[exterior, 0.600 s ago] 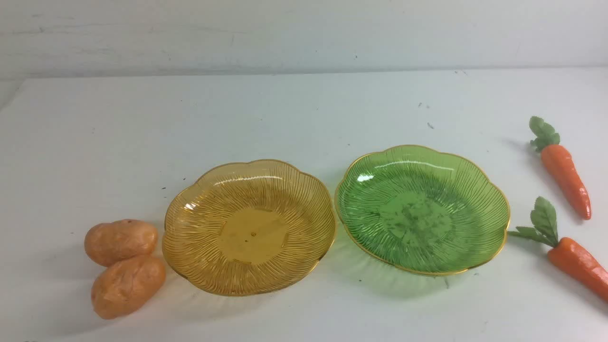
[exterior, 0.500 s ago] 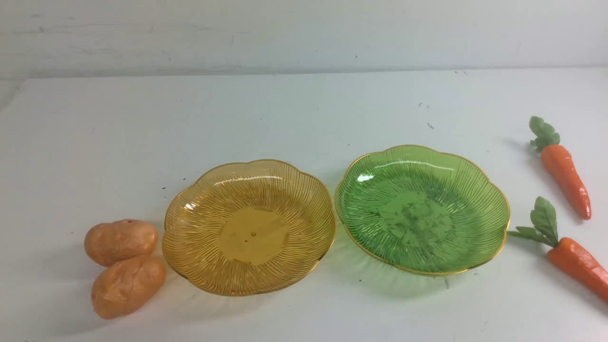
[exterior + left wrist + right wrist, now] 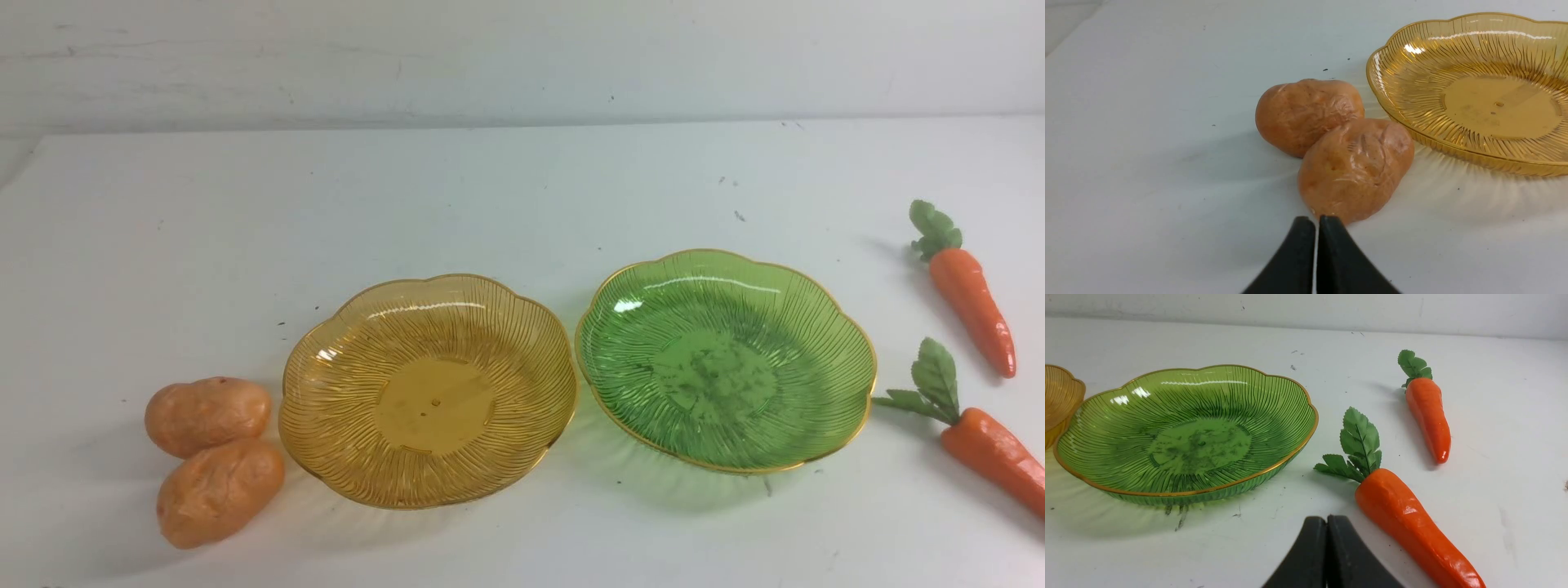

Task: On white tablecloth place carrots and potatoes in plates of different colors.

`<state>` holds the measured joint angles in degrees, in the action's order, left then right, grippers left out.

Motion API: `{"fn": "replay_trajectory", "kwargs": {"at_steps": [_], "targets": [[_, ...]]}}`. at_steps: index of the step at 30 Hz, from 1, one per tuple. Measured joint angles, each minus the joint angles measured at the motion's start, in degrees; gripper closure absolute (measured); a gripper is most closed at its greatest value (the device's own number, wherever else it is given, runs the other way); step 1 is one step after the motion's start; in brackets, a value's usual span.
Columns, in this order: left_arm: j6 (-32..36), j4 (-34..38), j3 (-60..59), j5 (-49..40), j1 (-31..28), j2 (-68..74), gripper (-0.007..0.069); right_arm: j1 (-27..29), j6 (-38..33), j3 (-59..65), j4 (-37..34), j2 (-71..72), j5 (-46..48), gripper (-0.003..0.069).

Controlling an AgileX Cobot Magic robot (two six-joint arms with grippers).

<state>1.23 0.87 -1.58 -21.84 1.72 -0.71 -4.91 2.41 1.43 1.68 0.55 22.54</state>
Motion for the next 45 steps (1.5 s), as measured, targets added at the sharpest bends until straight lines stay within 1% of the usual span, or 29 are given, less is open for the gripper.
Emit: {"fn": "replay_trajectory", "kwargs": {"at_steps": [15, 24, 26, 27, 28, 29, 31, 32, 34, 36, 37, 39, 41, 42, 43, 45], "targets": [[0.00, 0.00, 0.00, 0.00, 0.00, 0.00, 0.0625, 0.00, 0.00, 0.00, 0.00, 0.00, 0.00, 0.0674], [0.00, 0.00, 0.00, 0.00, 0.00, 0.00, 0.0625, 0.00, -0.64, 0.00, 3.99, 0.00, -0.43, 0.0674], [0.00, 0.00, 0.00, 0.00, 0.00, 0.00, 0.0625, 0.00, 0.12, 0.00, 3.50, 0.00, -0.65, 0.0674], [0.00, 0.00, 0.00, 0.00, 0.00, 0.00, 0.0625, 0.00, 1.31, 0.00, 2.02, 0.00, -0.65, 0.0674], [0.00, 0.00, 0.00, 0.00, 0.00, 0.00, 0.0625, 0.00, 3.69, 0.00, -1.18, 0.00, -0.76, 0.0674], [0.00, 0.00, 0.00, 0.00, 0.00, 0.00, 0.0625, 0.00, 4.25, 0.00, -1.68, 0.00, -0.85, 0.0674], [0.00, 0.00, 0.00, 0.00, 0.00, 0.00, 0.0625, 0.00, 12.40, 0.01, -15.85, 0.00, -1.32, 0.0674], [0.00, 0.00, 0.00, 0.00, 0.00, 0.00, 0.0625, 0.00, 12.89, 0.01, -17.83, 0.00, -1.38, 0.0674], [0.00, 0.00, 0.00, 0.00, 0.00, 0.00, 0.0625, 0.00, 17.16, 0.06, -27.33, 0.00, -2.22, 0.0674], [0.00, 0.00, 0.00, 0.00, 0.00, 0.00, 0.0625, 0.00, 18.69, 0.06, -36.02, 0.00, -3.55, 0.0674], [0.00, 0.00, 0.00, 0.00, 0.00, 0.00, 0.0625, 0.00, 18.82, 0.06, -38.84, 0.00, -4.77, 0.0674], [0.00, 0.00, 0.00, 0.00, 0.00, 0.00, 0.0625, 0.00, 17.15, 0.06, -41.44, 0.00, -7.86, 0.0674], [0.00, 0.00, 0.00, 0.00, 0.00, 0.00, 0.0625, 0.00, 11.66, -1.41, -41.82, 0.00, -8.78, 0.0674], [0.00, 0.00, 0.00, 0.00, 0.00, 0.00, 0.0625, 0.00, 8.83, -3.41, -41.50, 0.00, -8.78, 0.0674], [0.00, 0.00, 0.00, 0.00, 0.00, 0.00, 0.0625, 0.00, 4.22, -8.00, -40.00, -0.36, -8.97, 0.0673], [0.00, 0.00, 0.00, 0.00, 0.00, 0.00, 0.0625, 0.00, -0.47, -16.17, -36.32, -4.05, -7.26, 0.0673]]}}
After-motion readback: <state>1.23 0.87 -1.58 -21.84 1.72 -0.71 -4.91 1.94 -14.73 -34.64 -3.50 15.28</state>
